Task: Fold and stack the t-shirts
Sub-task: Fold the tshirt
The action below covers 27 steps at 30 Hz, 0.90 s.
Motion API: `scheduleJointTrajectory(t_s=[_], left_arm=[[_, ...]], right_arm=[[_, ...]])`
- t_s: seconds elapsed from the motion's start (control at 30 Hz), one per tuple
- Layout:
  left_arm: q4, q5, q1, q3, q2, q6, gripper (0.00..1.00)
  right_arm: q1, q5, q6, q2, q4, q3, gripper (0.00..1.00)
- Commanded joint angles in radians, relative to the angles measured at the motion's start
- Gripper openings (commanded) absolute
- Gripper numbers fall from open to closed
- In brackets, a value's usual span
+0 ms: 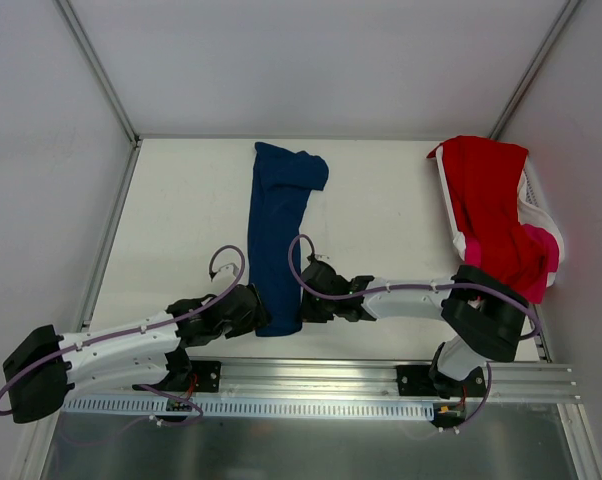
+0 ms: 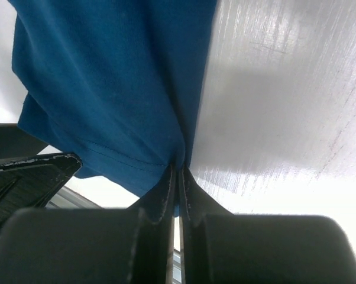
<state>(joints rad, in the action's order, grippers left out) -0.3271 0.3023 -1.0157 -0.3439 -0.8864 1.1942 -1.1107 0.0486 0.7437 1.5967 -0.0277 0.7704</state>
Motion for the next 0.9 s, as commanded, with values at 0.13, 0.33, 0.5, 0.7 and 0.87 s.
scheduleJointTrajectory(t_s=[0.13, 0.33, 0.5, 0.7, 0.87], left_arm=[[-0.069, 0.050, -0.011, 0.028, -0.049, 0.016, 0.64], [-0.069, 0.051, -0.011, 0.031, -0.054, 0.028, 0.56], [-0.066, 0.054, -0.011, 0.031, -0.066, 0.034, 0.49], [-0.064, 0.057, -0.017, 0.013, -0.118, 0.036, 0.41], [-0.064, 0.060, -0.021, 0.000, -0.146, 0.035, 0.39]], right_arm=[[0.005, 0.028, 0.008, 0.012, -0.032, 0.020, 0.01], [0.017, 0.036, 0.014, 0.020, -0.038, 0.009, 0.00], [0.049, 0.043, 0.032, 0.006, -0.038, -0.026, 0.01], [0.083, 0.053, 0.036, -0.017, -0.038, -0.054, 0.00], [0.110, 0.056, 0.039, -0.032, -0.038, -0.082, 0.01]])
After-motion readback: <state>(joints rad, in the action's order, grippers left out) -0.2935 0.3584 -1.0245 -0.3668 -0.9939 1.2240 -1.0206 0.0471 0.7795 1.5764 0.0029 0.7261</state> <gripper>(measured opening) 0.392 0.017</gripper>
